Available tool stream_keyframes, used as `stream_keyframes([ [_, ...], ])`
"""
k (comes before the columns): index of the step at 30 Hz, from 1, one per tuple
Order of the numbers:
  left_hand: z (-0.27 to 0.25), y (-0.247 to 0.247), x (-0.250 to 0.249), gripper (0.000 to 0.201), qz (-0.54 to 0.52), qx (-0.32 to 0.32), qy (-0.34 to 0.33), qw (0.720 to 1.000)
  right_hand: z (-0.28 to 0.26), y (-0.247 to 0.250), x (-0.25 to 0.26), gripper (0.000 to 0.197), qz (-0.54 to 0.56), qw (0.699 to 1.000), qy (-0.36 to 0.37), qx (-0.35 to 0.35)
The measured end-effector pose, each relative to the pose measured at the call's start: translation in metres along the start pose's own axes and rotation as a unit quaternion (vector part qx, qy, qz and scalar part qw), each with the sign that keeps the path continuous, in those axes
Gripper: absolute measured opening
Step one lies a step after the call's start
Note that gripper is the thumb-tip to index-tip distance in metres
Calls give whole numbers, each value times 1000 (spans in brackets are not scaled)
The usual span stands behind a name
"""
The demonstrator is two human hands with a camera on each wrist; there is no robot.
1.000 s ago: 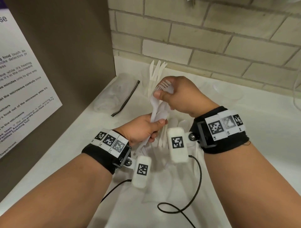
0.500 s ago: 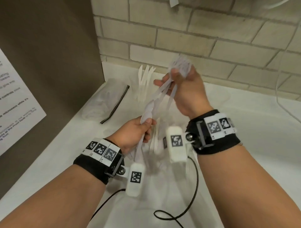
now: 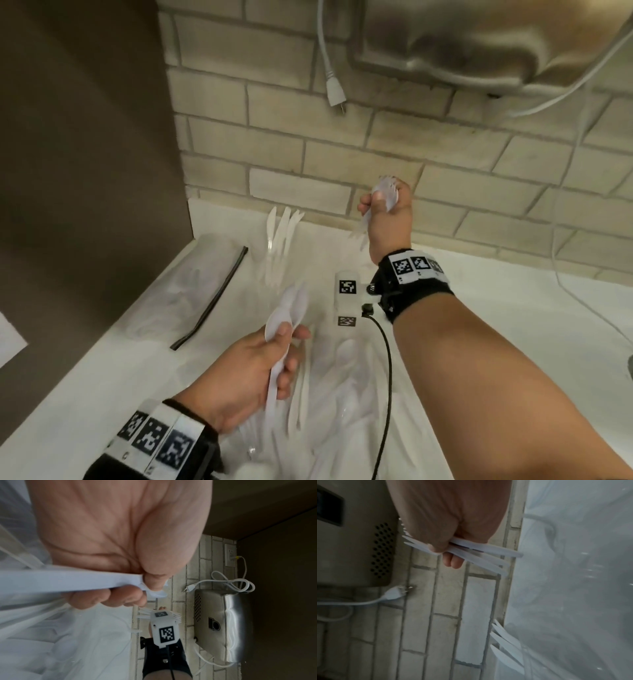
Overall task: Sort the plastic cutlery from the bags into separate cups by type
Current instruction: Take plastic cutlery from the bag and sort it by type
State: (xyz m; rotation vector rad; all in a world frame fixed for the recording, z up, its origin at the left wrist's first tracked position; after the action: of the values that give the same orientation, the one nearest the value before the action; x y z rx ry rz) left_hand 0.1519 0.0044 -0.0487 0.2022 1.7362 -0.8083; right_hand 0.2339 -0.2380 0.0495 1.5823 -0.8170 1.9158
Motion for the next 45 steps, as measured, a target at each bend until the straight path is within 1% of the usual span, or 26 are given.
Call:
stream_keyframes([
  [3, 4, 5, -1, 43, 4, -13, -6, 1000, 10, -4, -21, 24, -21, 999, -34, -27],
  [5, 6, 8, 0, 39, 1, -21, -5, 1000, 14, -4, -31, 27, -30, 997, -66, -42],
  [9, 7, 10, 4, 35, -8, -30, 0, 1000, 15, -4, -40, 25, -110, 987, -105, -61],
  [12, 7, 10, 6, 37, -8, -30, -1, 1000, 13, -6, -38, 31, -116, 983, -134, -48],
  [14, 7, 10, 7, 39, -7, -27, -2, 1000, 11, -7, -32, 35, -125, 983, -132, -37],
  [17, 7, 9, 5, 44, 1, -21, -6, 1000, 8, -6, -23, 38, -131, 985, -111, -29],
  [20, 5, 6, 2, 45, 7, -16, -13, 1000, -6, -1, -6, 35, -110, 991, -77, -10],
  [21, 4, 3, 2, 45, 5, -14, -14, 1000, -16, 1, 0, 32, -98, 993, -71, 5],
  [23, 3, -3, 0, 43, 4, -7, -16, 1000, -45, 4, 12, 25, -98, 989, -86, 76],
  [24, 2, -7, 1, 42, 6, -4, -15, 1000, -65, 7, 16, 20, -116, 979, -105, 128],
  [25, 2, -11, 0, 41, 6, -1, -17, 1000, -84, 9, 18, 13, -154, 964, -123, 180],
  [26, 0, -16, 1, 40, 7, 3, -18, 1000, -104, 13, 19, 9, -203, 943, -139, 225],
  [28, -3, -26, 2, 38, 16, 15, -19, 1000, -135, 22, 18, 27, -281, 903, -159, 285],
  [29, -5, -32, 3, 38, 22, 22, -18, 999, -144, 26, 15, 30, -292, 894, -161, 301],
  [30, -7, -37, 4, 38, 26, 28, -14, 999, -152, 30, 13, 29, -288, 894, -159, 305],
  [32, -12, -46, 6, 41, 27, 45, -4, 999, -158, 41, 9, 24, -270, 910, -144, 280],
  [35, -19, -59, 7, 44, 29, 84, 13, 996, -164, 56, 7, 26, -228, 929, -135, 259],
  [37, -24, -65, 8, 44, 16, 114, 33, 993, -170, 63, 9, 25, -190, 933, -135, 275],
  [40, -31, -73, 9, 45, 6, 157, 64, 986, -178, 71, 12, 24, -155, 928, -128, 314],
  [41, -31, -74, 10, 45, 6, 158, 66, 985, -178, 73, 12, 19, -173, 930, -115, 304],
  [42, -32, -76, 10, 45, 8, 151, 65, 986, -177, 75, 12, 14, -204, 933, -102, 279],
  [44, -31, -78, 13, 45, 22, 128, 54, 990, -172, 81, 9, 7, -275, 935, -76, 209],
  [45, -30, -80, 13, 45, 31, 122, 49, 991, -170, 84, 8, 7, -300, 934, -64, 182],
])
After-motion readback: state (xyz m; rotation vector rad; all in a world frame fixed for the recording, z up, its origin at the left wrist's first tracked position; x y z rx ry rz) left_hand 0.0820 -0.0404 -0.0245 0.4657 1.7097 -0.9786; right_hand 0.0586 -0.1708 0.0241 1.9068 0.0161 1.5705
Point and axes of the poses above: each hand's wrist, its own z-axis towards the middle knuckle, its own y-axis out of the back of the hand, x = y × z, the point moved 4 cm from there along z, towards the middle knuckle, and after that the axes turned 11 degrees about -y, right-handed, at the moved point
